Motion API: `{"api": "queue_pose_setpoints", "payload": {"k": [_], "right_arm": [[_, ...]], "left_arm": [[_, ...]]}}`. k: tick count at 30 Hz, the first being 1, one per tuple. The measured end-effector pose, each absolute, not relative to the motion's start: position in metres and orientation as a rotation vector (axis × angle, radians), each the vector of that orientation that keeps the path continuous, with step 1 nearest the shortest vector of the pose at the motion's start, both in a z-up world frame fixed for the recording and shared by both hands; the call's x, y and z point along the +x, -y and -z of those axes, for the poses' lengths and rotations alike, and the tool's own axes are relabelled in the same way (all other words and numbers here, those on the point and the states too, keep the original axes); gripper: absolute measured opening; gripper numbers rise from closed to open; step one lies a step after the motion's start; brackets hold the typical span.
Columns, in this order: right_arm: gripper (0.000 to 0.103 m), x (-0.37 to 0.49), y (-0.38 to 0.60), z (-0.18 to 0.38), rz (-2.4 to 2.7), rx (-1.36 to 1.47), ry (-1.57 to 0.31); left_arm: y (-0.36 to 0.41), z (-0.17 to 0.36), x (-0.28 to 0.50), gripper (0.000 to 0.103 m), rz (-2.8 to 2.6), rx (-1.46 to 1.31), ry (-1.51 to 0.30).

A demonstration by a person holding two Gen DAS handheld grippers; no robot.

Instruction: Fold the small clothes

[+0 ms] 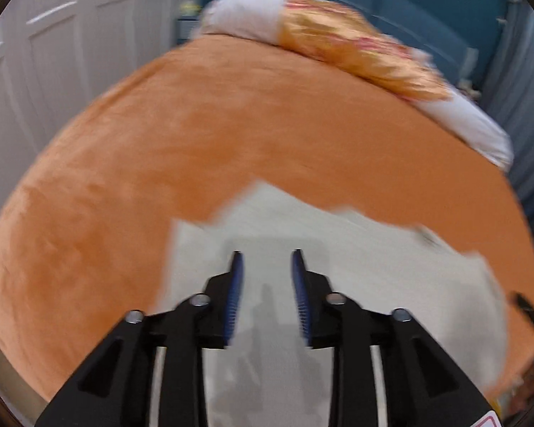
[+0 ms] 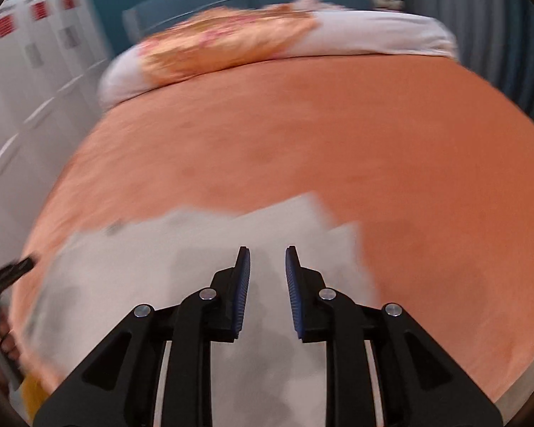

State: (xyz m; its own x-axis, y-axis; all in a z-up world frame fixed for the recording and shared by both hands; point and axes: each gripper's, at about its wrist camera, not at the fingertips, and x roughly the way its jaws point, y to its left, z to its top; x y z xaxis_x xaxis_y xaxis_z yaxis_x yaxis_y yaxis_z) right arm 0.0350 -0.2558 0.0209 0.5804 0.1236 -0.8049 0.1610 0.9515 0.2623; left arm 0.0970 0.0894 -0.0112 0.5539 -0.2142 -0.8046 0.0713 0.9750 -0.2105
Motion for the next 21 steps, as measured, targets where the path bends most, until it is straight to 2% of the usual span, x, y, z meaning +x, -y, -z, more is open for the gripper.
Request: {"api": "queue_pose_setpoints", "payload": {"k": [3,7,9,10,11,13,14,17,19,20,21], "right_arm": [[0.020,0.018,0.182,-0.003,-0.159,0.289,-1.041],[0.018,0.002,0.155,0.031,-0.178,0.212,-1.125],[0.017,-0.011,0.182,0.043,-0.098,0.230,-1.152],[0.016,-0.017,0.196,0.046,-0.068,0.252,-1.156],[0.015,-0.027,0.222,0.048,-0.022,0.299,-1.157],[0.009,-0.046,0.265,0.048,0.076,0.335,-1.158],[0.000,-0.051,0.279,0.048,0.094,0.360,-1.158],[0.001,-0.072,0.315,0.041,0.181,0.418,-1.146],[0.017,-0.083,0.334,0.029,0.229,0.475,-1.099],[0.039,-0.088,0.344,0.024,0.266,0.494,-1.067],[0.054,-0.089,0.350,0.022,0.282,0.501,-1.048]], "left_arm": [[-0.044,0.031,0.060,0.034,0.303,-0.105,-1.069],[-0.028,0.075,0.035,0.035,0.271,-0.035,-1.164],[-0.045,0.075,0.029,0.029,0.260,-0.072,-1.148],[-0.057,0.074,0.028,0.019,0.233,-0.076,-1.156],[-0.064,0.074,0.028,0.014,0.219,-0.081,-1.162],[-0.090,0.076,0.024,0.013,0.164,-0.106,-1.181],[-0.100,0.079,0.023,0.011,0.156,-0.124,-1.188],[-0.119,0.085,0.013,0.008,0.140,-0.187,-1.198],[-0.121,0.081,0.009,0.008,0.131,-0.205,-1.192],[-0.121,0.078,0.007,0.008,0.124,-0.224,-1.188],[-0.121,0.074,0.005,0.008,0.120,-0.249,-1.179]]}}
